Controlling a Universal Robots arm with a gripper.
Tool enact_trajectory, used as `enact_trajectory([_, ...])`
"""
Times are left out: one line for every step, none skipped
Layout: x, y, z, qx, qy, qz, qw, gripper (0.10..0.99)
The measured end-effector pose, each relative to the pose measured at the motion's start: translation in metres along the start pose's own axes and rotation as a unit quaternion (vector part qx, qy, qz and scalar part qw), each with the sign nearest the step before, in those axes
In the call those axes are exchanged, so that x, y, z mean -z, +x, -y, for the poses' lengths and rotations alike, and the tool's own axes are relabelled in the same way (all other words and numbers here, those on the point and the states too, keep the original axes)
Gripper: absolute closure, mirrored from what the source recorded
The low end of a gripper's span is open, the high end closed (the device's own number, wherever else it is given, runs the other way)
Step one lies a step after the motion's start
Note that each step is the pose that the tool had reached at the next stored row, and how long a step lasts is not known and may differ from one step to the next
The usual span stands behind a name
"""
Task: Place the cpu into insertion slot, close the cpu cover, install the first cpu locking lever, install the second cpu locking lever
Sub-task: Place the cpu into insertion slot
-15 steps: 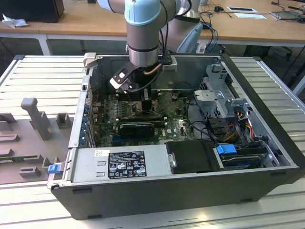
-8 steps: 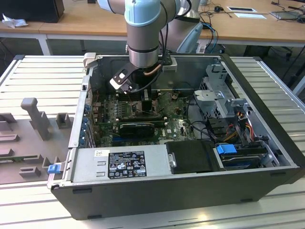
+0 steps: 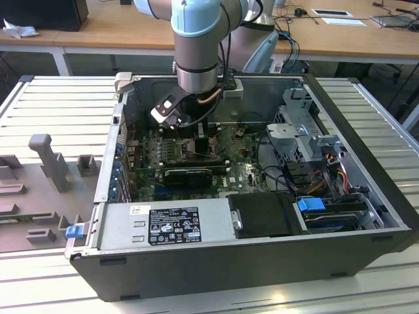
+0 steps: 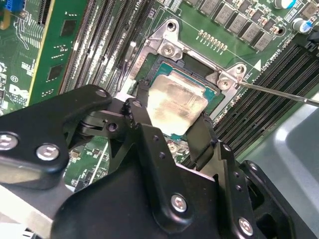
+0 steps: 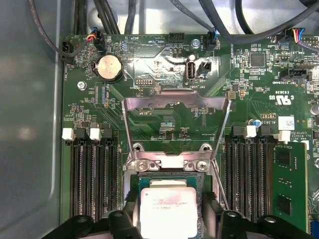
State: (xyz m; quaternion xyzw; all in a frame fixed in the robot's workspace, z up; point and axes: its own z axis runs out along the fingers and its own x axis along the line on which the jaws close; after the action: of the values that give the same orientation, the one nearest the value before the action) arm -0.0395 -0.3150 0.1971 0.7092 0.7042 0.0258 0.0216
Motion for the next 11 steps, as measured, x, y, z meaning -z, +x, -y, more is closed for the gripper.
enact_trajectory([-0.0001,0.0000,0.0000,0.000,0.0000,0.0000,1.0000,0.545])
enact_trajectory([-0.0002,0.0000,0.0000,0.000,-0.0001,0.0002,1.0000,0.545])
enact_trajectory([-0.0002,0.0000,0.0000,-0.001,-0.0001,0.0003,1.0000,0.545])
enact_trajectory([-0.0003,0.0001,-0.0001,-0.001,-0.0003,0.0002,1.0000,0.545])
enact_trajectory([-0.0004,0.0002,-0.0001,-0.001,-0.0003,0.0000,1.0000,0.533])
enact_trajectory([-0.0004,0.0001,-0.0001,-0.001,-0.0003,0.0001,1.0000,0.471])
enact_trajectory([-0.0002,0.0001,-0.0001,-0.001,-0.0002,0.0003,1.0000,0.471])
enact_trajectory([0.0003,0.0000,-0.0001,-0.001,-0.0001,0.0003,1.0000,0.471])
enact_trajectory([0.0015,0.0000,-0.0001,-0.001,-0.0002,0.0003,1.0000,0.471])
enact_trajectory([0.0031,0.0001,-0.0002,-0.001,-0.0002,0.0003,1.0000,0.471])
enact_trajectory([0.0063,0.0001,-0.0005,-0.001,-0.0002,0.0002,1.0000,0.471])
